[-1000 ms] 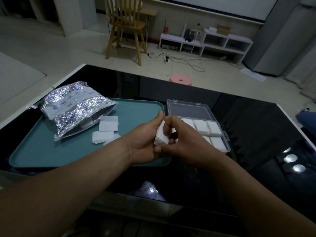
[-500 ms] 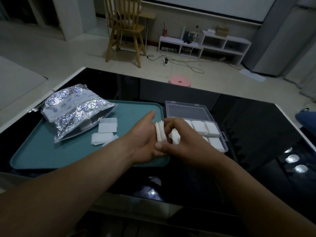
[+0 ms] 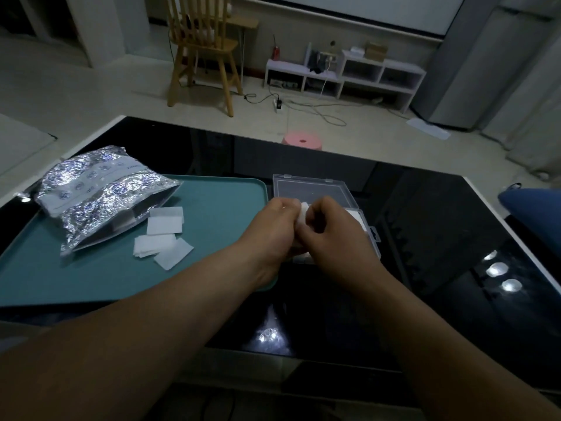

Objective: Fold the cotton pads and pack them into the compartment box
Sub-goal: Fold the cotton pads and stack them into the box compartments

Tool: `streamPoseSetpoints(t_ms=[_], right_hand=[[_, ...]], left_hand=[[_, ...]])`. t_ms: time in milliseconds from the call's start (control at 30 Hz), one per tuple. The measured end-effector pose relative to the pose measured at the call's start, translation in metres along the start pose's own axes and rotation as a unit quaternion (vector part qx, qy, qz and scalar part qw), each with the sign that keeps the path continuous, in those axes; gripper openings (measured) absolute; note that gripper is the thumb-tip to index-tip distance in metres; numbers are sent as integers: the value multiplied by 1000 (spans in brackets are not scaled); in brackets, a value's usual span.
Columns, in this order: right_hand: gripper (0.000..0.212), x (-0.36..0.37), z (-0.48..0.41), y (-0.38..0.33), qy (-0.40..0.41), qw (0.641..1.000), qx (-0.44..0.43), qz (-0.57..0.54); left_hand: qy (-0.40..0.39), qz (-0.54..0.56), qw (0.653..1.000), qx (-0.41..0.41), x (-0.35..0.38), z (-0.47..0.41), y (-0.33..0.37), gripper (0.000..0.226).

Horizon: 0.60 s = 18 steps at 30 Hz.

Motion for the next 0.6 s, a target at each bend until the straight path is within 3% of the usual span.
streamPoseSetpoints(t_ms=[100,167,233,300,400,467,600], right_hand=[[15,-19,-8,7,37,999,30,-23],[15,-49,-18,23,97,991,72,-56],[16,-67,-22,43,115,984,118,-68],[17,-64,-22,62,78,983,162,-48],[16,-44,-23,76,22,984,178,6],[13,-38,-25,81,7,984,173,47],[8,-35,-27,90,-13,979,185,83]], left_hand=[[28,-91,992,80,3,-8,9,21],[44,-214,963,157,0,-14,19,26],[28,-375,895,241,0,-15,24,26],[-16,-508,810,292,10,-13,17,25],[-62,-645,709,278,20,-13,-10,27],[-64,-688,665,285,23,-14,-18,25],[-51,-684,667,291,22,-19,-18,23]])
Point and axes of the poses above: each hand's wrist, its own z-axis away from the middle knuckle, its own x-axis out of the palm, y = z × x, the point moved 6 cm from there along -z, towards the middle knuckle, and after that the axes turned 3 degrees about -z, right-handed, at the moved point
